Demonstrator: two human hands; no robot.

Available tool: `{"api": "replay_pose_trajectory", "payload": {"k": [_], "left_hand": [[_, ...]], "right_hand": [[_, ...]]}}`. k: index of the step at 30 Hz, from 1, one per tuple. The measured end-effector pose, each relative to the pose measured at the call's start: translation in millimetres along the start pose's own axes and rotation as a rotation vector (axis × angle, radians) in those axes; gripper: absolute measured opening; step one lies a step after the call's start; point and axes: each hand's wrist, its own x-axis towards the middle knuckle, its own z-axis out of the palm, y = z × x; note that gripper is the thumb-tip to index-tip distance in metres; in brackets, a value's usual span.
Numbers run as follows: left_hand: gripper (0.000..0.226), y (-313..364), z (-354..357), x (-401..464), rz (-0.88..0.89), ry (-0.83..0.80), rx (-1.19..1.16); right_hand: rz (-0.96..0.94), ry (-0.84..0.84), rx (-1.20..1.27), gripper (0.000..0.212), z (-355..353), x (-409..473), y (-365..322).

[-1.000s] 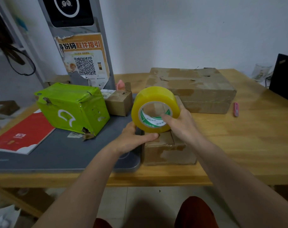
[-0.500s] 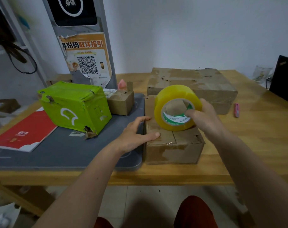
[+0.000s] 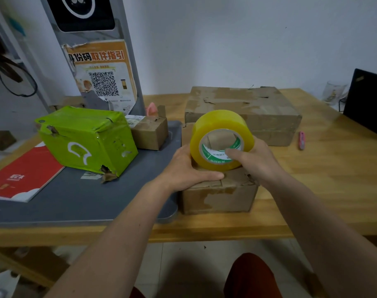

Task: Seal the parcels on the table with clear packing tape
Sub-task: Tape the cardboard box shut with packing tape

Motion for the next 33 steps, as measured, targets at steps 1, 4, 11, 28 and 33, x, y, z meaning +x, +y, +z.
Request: {"api": "replay_pose_trajectory", "payload": {"k": [1,4,11,28,33], "left_hand": [[0.085,-1,0,0,0.0,-0.001,-0.002],[0.091,1,-3,-2,-0.028,-0.007,0.036],[0.127,25,-11,-16,-0.187,-0.116,0.192],[0.116,44,14,-1,-0.071,-0.014,0.477],[0.114,44,12,-1,-0.109,-0.042,0.454]], "right_hand": [[0.004,0.001,-0.009,0.041,0,1,-2],[-0.016,0.016,-0.04,0.03,-5,6,-5],[0.076,0.082,0.122,0.031,-56,18,9],[0.236,0.232,0.647,0.03,-19,3,28],[0.211,0.243,0.588,0.017,-36,6,24]]}}
